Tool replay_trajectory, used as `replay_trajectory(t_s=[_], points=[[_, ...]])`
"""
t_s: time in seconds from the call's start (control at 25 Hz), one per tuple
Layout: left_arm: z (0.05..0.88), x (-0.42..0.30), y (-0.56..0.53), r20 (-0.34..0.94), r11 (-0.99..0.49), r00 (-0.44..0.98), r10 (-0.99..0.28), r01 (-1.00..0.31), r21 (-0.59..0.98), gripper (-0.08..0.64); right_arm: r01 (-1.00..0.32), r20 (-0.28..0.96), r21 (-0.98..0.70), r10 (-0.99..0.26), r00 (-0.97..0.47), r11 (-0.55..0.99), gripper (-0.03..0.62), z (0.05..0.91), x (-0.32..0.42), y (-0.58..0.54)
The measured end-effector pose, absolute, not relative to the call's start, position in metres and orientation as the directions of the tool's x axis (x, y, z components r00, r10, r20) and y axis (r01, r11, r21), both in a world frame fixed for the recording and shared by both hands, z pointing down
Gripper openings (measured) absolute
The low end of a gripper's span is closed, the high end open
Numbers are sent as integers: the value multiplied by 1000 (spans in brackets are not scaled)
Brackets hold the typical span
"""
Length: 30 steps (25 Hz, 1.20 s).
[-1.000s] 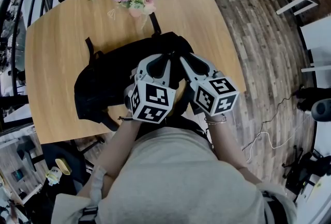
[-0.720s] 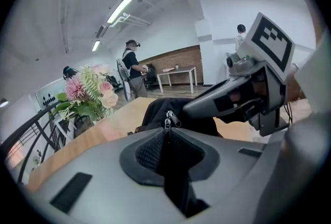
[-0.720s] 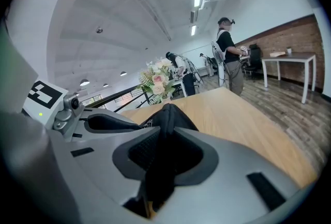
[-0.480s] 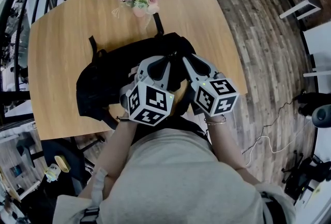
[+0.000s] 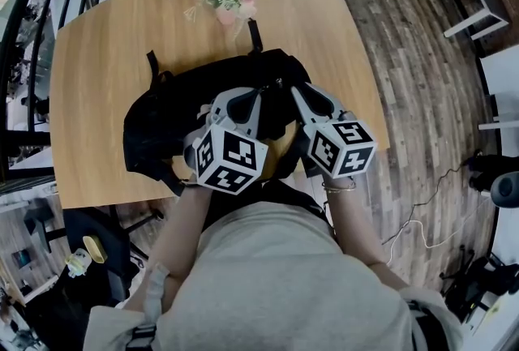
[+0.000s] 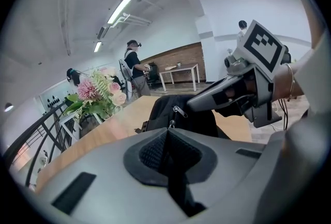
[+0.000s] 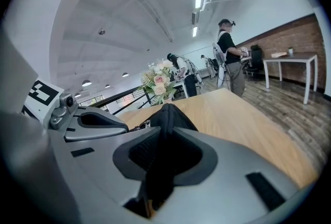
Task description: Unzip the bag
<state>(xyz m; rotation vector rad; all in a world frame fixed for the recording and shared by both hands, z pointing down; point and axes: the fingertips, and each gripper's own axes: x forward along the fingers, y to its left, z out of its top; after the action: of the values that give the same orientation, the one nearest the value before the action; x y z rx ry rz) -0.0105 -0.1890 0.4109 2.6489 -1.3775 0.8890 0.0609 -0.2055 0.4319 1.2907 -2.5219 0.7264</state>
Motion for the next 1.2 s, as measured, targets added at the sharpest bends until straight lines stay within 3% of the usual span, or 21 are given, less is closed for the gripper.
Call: replay_trajectory(t_s=[0.48,0.68,0.76,0.8,1.2], points=[[412,-37,-174,497,-530,349,-794,-799,-285,18,-807,379,-337,-715,-588,485,72,427,67,-203],[417,-12,-180,507,-586,407,-760,-766,-263,38,-805,381,-332,-711,-591,492,72,428,65,-204],[421,-3,-183,519,-610,429,-739,-753,-247,126,-806,383,-330,-710,-591,492,73,428,65,-203],[422,-1,-184,526,-617,433,-732,-748,-243,137,-806,383,-329,-710,-591,492,74,428,65,-202],[437,7,-194,597,-669,433,-676,-700,-250,123,-796,384,-342,-699,-603,500,72,433,63,-199]])
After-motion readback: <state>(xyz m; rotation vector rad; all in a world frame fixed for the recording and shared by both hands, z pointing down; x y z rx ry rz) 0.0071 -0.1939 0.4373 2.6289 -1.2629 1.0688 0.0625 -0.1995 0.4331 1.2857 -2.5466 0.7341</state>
